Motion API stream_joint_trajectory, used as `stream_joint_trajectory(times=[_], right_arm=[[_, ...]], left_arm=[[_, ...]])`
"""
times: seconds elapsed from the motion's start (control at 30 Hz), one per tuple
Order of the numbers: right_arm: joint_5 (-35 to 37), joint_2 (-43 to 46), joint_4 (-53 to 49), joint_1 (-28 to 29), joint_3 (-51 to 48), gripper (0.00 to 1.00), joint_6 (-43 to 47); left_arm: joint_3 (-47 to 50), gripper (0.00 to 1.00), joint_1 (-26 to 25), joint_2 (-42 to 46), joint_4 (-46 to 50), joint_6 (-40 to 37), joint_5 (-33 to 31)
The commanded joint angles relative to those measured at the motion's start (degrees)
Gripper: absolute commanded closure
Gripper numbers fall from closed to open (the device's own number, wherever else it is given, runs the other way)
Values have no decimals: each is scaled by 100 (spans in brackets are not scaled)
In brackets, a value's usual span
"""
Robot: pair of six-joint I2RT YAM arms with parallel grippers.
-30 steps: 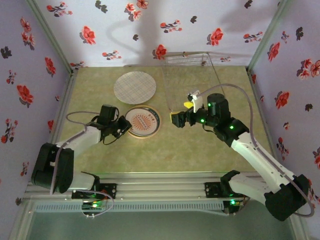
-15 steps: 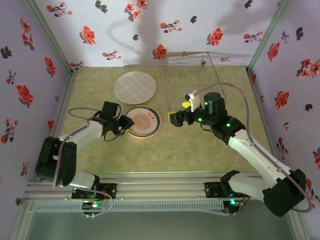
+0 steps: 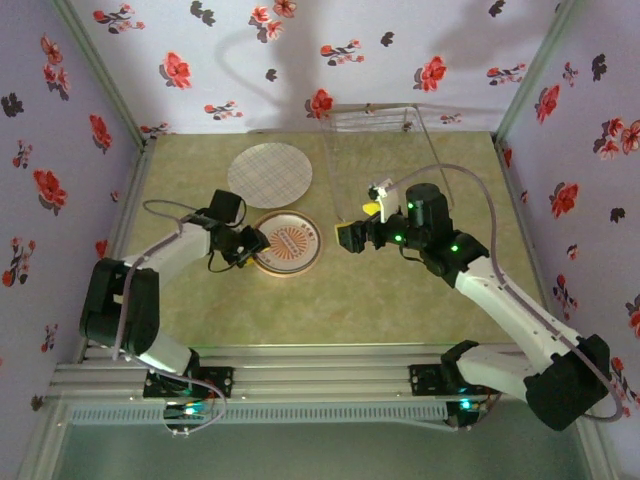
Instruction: Unload the plates from the dish rack
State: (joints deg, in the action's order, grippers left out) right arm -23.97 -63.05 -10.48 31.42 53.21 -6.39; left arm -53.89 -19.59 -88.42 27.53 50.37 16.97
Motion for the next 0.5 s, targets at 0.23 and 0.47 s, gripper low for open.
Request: stream_joint_trajectory(times=[0.23,0.47], right_arm=[[687,116,97,35,279,1,68],[4754,1109,-225,24,105,1,21]], left_arm=[[-538,50,-9,1,965,-352,-729],[-705,0,-10,1086,1274,-378,-1678]])
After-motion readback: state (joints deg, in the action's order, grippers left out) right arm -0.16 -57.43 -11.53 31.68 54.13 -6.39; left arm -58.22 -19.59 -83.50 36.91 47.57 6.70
